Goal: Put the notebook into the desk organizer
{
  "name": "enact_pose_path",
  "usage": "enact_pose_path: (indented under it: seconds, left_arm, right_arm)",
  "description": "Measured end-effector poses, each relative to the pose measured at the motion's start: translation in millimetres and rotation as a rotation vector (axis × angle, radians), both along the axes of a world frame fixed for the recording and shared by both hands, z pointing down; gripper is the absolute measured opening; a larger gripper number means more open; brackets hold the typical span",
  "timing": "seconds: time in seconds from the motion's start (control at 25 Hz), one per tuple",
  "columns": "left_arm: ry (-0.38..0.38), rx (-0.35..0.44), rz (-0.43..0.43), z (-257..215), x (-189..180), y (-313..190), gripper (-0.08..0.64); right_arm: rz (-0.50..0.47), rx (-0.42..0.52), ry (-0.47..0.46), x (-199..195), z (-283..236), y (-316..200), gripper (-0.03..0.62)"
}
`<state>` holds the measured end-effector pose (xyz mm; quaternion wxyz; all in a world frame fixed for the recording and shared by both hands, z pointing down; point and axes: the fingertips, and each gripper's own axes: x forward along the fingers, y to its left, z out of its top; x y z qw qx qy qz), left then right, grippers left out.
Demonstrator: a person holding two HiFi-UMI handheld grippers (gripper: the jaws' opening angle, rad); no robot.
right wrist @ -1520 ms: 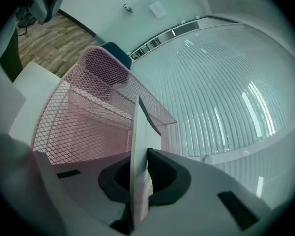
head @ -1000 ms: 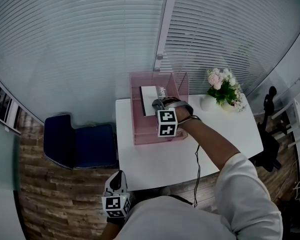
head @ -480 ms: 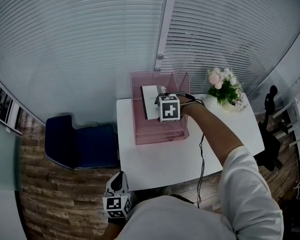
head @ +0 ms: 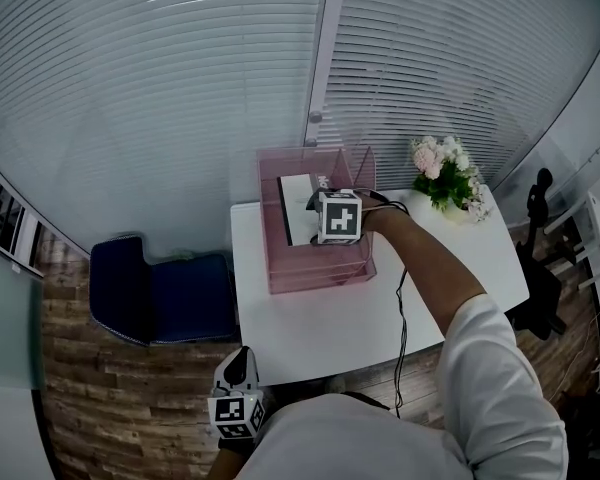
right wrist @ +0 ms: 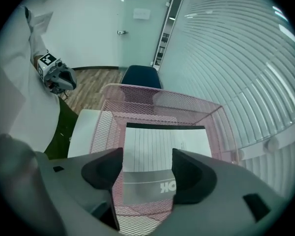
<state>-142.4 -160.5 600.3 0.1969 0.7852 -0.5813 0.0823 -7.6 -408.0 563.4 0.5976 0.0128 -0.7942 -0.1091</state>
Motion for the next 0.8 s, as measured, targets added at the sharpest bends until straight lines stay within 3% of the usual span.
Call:
enact_pose_path:
  seconds: [0.16, 0.28, 0.64, 0.8]
  left_arm:
    - [-0.002, 0.004, 0.010, -1.7, 1.4, -1.5, 0.008]
    - [-0.005, 0.013, 0.020, -5.3, 3.8, -5.5, 0.009]
    - [-0.020, 0.036, 0.057, -15.8, 12.5, -13.1, 0.009]
    - [-0.028, 0.037, 0.065, -18.6, 14.0, -12.5, 0.009]
  right_arm:
    - [0.046, 0.047, -0.096, -3.3, -18.2, 0.4, 0.314]
    - [0.099, 0.089, -0.197, -5.8, -42.7, 4.0, 0.265]
    - [0.314, 0.261, -0.611, 7.0, -114.3, 34.6, 0.080]
    - [0.383, 0.330, -0.765, 17.9, -141.6, 59.7, 0.038]
